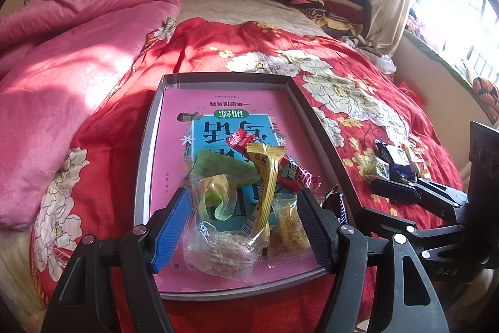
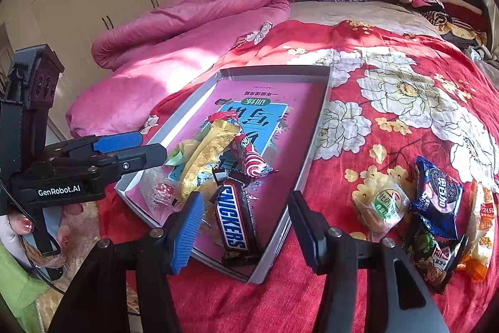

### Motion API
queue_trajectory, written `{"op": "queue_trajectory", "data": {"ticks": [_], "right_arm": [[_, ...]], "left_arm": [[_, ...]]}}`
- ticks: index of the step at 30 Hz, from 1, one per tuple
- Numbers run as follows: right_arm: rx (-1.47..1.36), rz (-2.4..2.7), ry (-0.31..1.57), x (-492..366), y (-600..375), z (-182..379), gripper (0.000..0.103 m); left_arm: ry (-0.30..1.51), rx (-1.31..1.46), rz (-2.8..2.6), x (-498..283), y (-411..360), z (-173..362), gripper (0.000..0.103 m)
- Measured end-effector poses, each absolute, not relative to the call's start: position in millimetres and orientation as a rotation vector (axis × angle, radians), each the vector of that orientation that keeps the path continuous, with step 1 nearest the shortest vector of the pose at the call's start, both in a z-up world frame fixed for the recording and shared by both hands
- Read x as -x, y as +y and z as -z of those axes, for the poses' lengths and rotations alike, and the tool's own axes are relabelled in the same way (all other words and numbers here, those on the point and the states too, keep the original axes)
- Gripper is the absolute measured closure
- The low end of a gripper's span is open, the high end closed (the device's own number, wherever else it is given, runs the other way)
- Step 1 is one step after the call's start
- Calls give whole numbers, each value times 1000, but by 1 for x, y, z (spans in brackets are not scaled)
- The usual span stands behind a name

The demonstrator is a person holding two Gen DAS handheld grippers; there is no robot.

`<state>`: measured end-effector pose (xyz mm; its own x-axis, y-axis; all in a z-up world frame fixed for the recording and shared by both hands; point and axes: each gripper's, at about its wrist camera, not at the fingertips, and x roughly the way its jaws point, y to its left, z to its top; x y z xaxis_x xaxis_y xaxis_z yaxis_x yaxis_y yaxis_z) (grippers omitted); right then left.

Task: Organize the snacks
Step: 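Withdraw both tools from the tray toward the remaining snacks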

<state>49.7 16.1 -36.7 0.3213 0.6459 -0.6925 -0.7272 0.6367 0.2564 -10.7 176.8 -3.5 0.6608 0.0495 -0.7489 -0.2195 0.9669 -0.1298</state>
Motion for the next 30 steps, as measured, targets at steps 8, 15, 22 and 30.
{"op": "queue_trajectory", "data": {"ticks": [8,15,22,30], "right_arm": [[119,-892,807,-47,13,27,40],[126,-884,771,-46,9,20,36],[122,-873,749,-44,3,14,34],[119,-844,714,-44,-13,3,33]], "left_arm": [[796,216,-147,14,176,-5,26],[772,206,-141,15,171,-9,25],[754,213,-128,16,166,-14,25],[754,195,-100,15,152,-17,24]]}}
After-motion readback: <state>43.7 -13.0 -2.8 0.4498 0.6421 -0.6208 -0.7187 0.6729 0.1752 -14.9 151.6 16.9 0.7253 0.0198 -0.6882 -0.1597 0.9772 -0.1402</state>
